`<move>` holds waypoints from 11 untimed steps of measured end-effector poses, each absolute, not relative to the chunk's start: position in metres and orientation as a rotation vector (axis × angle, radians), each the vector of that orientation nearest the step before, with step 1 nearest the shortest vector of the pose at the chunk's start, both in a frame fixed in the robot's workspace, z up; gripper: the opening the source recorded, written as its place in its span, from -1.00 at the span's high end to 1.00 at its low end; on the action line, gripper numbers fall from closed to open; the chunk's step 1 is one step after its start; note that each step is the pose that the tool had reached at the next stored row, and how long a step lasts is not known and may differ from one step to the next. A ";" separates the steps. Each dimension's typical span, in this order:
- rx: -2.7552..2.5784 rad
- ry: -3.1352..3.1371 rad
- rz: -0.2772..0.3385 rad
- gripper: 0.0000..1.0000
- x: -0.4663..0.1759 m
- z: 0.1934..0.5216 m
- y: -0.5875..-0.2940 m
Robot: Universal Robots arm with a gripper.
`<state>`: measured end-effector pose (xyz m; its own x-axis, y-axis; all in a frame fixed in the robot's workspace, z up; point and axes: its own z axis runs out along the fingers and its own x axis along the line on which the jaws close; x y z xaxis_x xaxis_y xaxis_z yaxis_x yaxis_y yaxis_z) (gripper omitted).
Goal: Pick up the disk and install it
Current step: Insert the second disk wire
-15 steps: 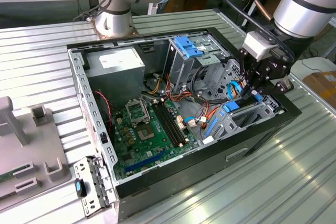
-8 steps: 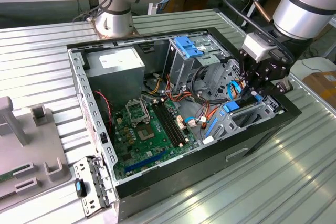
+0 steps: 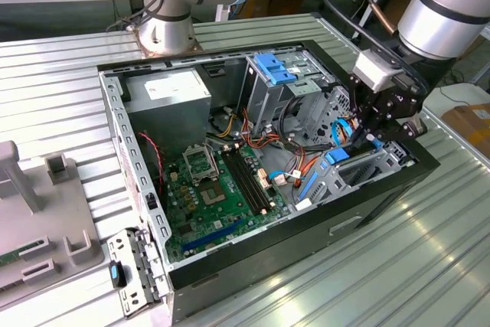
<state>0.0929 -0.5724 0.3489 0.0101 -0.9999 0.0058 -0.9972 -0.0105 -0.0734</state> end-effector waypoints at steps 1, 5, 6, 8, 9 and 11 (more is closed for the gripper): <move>-2.198 2.175 -0.086 0.69 0.093 0.348 -0.573; -2.198 2.175 -0.086 0.69 0.093 0.347 -0.573; -2.197 2.175 -0.086 0.69 0.093 0.346 -0.573; -2.198 2.175 -0.086 0.69 0.093 0.345 -0.573; -2.198 2.175 -0.086 0.69 0.093 0.345 -0.573; -2.198 2.175 -0.086 0.69 0.093 0.345 -0.573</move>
